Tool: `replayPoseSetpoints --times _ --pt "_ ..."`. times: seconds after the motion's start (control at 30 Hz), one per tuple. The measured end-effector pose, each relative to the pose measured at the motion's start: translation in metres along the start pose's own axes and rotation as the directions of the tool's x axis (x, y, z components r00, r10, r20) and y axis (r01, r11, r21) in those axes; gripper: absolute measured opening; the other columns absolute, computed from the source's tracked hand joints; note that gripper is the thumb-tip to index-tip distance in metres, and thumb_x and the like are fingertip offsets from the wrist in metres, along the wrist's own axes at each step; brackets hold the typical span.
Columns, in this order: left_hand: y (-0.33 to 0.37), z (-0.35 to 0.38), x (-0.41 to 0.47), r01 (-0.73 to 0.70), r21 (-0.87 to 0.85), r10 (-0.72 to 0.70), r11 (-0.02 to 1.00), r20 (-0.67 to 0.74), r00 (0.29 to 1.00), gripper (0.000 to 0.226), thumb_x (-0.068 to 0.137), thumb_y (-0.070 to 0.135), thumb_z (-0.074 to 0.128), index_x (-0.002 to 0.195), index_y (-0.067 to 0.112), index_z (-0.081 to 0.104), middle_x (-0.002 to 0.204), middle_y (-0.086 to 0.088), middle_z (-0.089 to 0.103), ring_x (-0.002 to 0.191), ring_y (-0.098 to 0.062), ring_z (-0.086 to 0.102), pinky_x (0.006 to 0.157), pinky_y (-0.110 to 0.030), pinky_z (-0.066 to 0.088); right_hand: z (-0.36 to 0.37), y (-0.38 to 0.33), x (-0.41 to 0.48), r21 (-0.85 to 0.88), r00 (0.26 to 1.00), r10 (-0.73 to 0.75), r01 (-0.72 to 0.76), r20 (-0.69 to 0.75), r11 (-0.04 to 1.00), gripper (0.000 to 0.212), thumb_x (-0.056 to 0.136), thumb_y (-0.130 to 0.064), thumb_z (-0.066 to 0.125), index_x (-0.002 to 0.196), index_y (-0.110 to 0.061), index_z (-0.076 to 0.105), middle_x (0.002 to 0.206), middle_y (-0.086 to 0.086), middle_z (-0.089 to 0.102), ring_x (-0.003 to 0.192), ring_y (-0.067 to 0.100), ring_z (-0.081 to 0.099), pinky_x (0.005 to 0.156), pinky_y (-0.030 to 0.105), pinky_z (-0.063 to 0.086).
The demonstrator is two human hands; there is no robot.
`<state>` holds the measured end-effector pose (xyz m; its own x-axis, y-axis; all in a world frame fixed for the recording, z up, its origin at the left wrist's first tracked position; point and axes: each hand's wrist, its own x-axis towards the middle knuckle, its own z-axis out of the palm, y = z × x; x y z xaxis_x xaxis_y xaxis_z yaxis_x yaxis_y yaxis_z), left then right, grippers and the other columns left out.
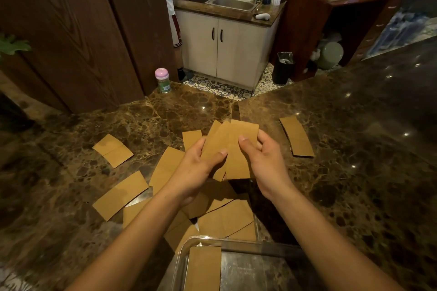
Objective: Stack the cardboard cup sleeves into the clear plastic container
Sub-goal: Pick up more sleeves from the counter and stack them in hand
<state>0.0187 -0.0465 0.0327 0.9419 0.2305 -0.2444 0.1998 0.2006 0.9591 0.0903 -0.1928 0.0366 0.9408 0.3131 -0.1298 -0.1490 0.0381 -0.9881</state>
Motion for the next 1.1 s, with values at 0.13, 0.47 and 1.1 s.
replayPoseSetpoints --times 0.13,0.47,1.1 --pt "0.006 0.0 -0.001 0.044 -0.147 -0.041 0.988 0.026 0.999 0.029 0.099 0.008 0.063 0.126 0.018 0.065 0.11 -0.013 0.078 0.091 -0.023 0.076 0.055 -0.025 0.057 -0.004 -0.005 0.002 -0.023 1.0 0.003 -0.003 -0.001 1.0 0.017 0.104 -0.019 0.063 0.117 -0.026 0.072 0.107 -0.007 0.08 0.097 0.008 0.076 0.079 0.027 0.063" --pt "0.002 0.003 0.009 -0.158 0.76 0.21 0.63 0.029 0.977 0.067 0.107 0.037 0.046 0.164 0.028 0.011 0.148 0.001 0.044 0.138 -0.016 0.038 0.104 -0.03 0.032 -0.003 -0.006 -0.003 0.035 0.999 0.05 -0.05 -0.017 0.998 0.018 0.105 -0.02 0.061 0.12 -0.022 0.071 0.104 0.001 0.082 0.092 0.015 0.079 0.073 0.03 0.064" --pt "0.01 0.009 -0.002 0.104 -0.339 -0.107 0.935 0.011 0.994 0.029 0.104 0.028 0.056 0.126 0.011 0.064 0.111 -0.015 0.076 0.093 -0.026 0.075 0.073 -0.035 0.064 -0.016 -0.027 0.0 0.273 0.998 0.064 -0.062 0.002 0.96 0.073 0.09 0.005 0.072 0.148 -0.033 0.049 0.112 0.005 0.075 0.1 0.018 0.077 0.083 0.035 0.062"
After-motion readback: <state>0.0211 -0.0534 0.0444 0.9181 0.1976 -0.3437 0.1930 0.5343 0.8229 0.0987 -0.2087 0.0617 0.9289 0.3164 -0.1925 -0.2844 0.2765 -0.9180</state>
